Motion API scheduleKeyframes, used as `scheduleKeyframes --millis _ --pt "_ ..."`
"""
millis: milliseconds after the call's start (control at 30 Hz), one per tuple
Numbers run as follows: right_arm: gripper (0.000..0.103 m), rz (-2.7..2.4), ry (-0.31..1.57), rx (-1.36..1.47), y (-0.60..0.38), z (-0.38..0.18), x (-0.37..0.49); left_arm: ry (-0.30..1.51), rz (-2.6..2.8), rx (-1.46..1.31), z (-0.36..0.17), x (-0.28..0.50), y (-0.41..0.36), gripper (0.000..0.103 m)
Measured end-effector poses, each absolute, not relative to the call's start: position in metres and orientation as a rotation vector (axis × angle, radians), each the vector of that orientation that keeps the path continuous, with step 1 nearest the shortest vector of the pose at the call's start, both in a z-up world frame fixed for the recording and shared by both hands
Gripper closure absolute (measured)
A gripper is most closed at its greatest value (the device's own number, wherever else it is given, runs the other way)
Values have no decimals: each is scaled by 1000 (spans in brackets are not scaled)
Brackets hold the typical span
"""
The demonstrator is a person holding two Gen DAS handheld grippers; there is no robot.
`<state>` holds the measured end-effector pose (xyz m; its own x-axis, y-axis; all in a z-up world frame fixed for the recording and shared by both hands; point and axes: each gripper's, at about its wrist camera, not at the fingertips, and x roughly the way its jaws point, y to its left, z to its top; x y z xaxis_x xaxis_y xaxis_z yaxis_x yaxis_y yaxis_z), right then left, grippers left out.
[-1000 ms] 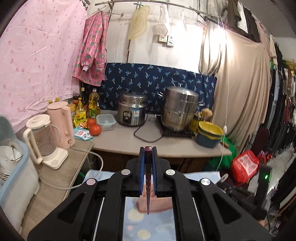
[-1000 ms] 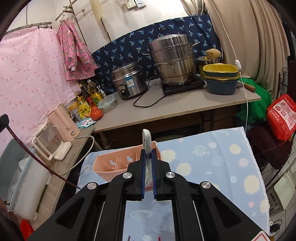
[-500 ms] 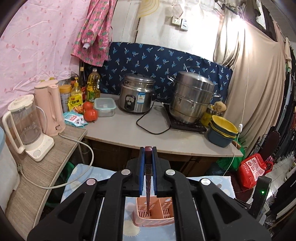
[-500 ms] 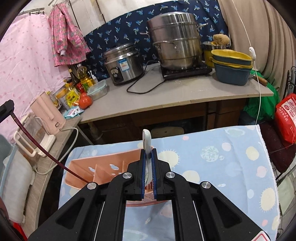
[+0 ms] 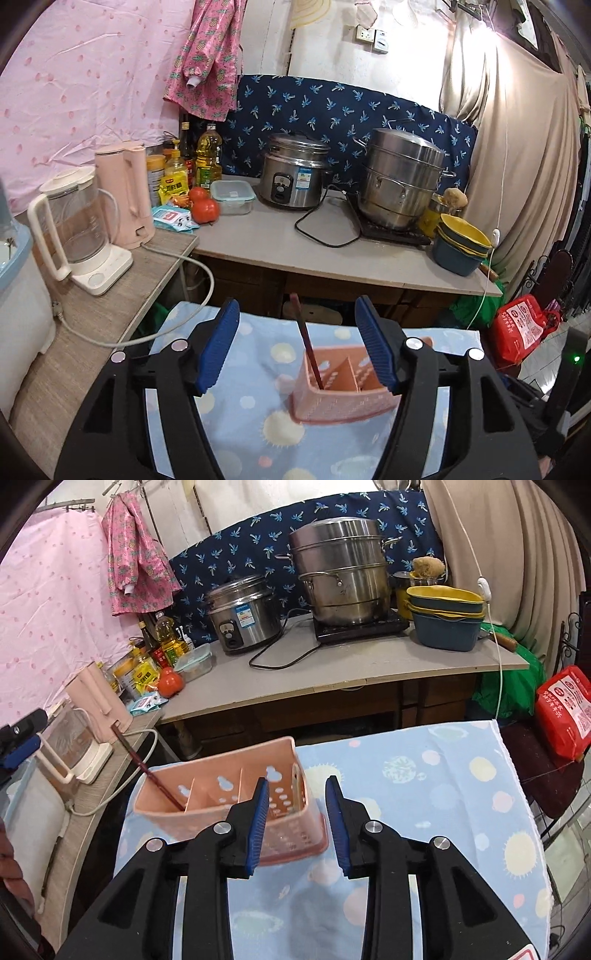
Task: Organize utensils
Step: 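Return both tools to the table and grasp another dark-red chopstick with the left tool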
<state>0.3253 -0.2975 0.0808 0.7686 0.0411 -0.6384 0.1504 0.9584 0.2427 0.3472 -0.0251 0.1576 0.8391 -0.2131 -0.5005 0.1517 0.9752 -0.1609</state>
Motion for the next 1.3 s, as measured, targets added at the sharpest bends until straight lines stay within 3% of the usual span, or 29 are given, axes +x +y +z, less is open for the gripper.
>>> scheduleKeyframes --millis 300,700,1167,1300 --pt "64 -82 679 282 -295 84 211 583 -216 -106 137 254 -3 36" --pt "64 -113 836 353 -287 12 72 807 -238 -97 28 129 9 36" --pt "64 -155 918 348 -265 -41 -8 970 -337 0 -54 21 12 37" --pt "64 -143 930 350 -259 -45 -13 990 -347 36 -64 11 7 43"
